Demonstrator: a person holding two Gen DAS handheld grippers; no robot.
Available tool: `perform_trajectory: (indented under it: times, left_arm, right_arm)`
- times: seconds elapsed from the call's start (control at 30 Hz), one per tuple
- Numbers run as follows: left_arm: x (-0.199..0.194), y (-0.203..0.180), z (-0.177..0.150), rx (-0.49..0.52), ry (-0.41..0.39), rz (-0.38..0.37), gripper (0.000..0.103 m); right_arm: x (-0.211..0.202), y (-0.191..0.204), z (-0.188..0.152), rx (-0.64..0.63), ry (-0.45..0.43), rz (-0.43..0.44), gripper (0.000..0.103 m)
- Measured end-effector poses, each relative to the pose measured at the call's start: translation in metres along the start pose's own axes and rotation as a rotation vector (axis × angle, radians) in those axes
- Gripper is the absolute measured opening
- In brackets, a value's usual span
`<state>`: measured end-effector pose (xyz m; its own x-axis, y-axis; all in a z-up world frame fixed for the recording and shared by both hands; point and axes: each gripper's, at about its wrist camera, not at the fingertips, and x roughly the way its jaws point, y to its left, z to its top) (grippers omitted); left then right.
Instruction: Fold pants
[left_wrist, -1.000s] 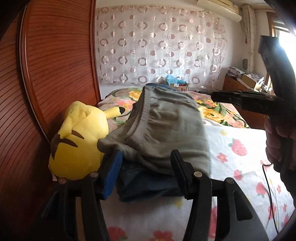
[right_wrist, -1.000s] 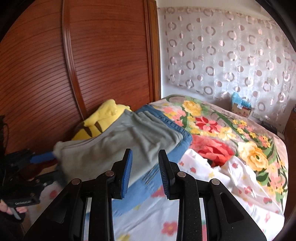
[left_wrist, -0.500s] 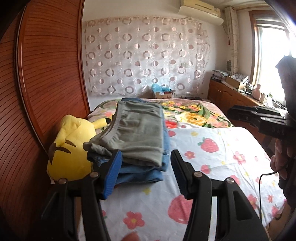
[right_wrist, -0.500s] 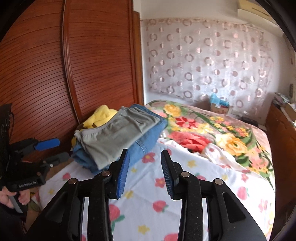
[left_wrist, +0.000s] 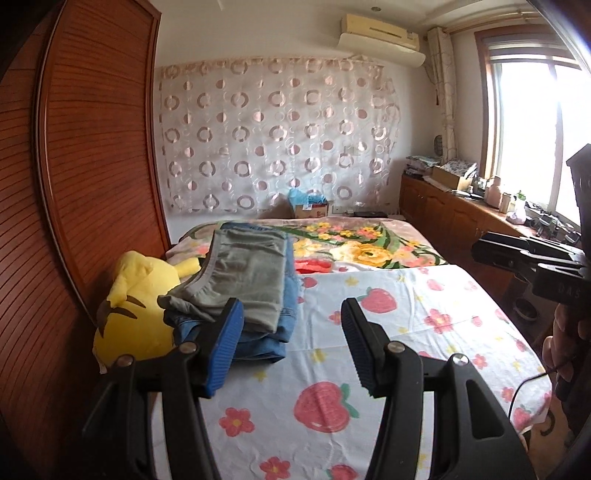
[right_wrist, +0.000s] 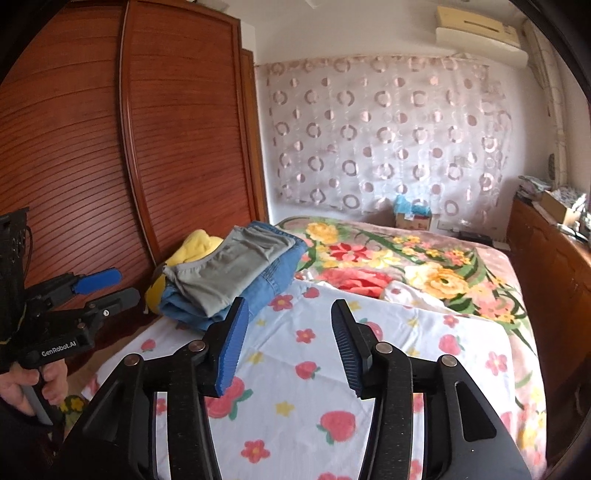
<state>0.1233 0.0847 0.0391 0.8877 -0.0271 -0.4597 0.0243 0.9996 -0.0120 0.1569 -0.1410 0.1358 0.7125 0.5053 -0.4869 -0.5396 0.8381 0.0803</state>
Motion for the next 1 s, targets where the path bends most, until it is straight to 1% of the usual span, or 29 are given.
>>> perform_trajectory:
  times: [0.27,0.4,0.6,0.77,1.0]
  left_arm:
    - [-0.029,-0.027,0.005,0.021,-0.034,-0.023,0.054]
    - [-0.041,-0.042,0.005,0.032,-0.05,-0.036,0.054]
    - [-0.052,-0.057,0.0,0.028,-0.048,-0.062,0.054]
    - [-0.059,-0.068,-0.004,0.033,-0.047,-0.07,0.054]
    - [-0.075,-0.076,-0.01,0.042,-0.064,-0.057,0.054]
  right_arm:
    - [-0.047,-0.004,-0.012,0.029,-0.027,-0.072,0.054]
    - [-0.067,-0.005,-0.021,0.04,-0.039,-0.107,0.061]
    - [-0.092,-0.005,-0.039,0.07,-0.048,-0.133,0.063]
    - [-0.111,-0.002,-0.045,0.08,-0.08,-0.167,0.066]
    - [-0.139,-0.001,-0.055,0.108,-0.136,-0.217,0.067]
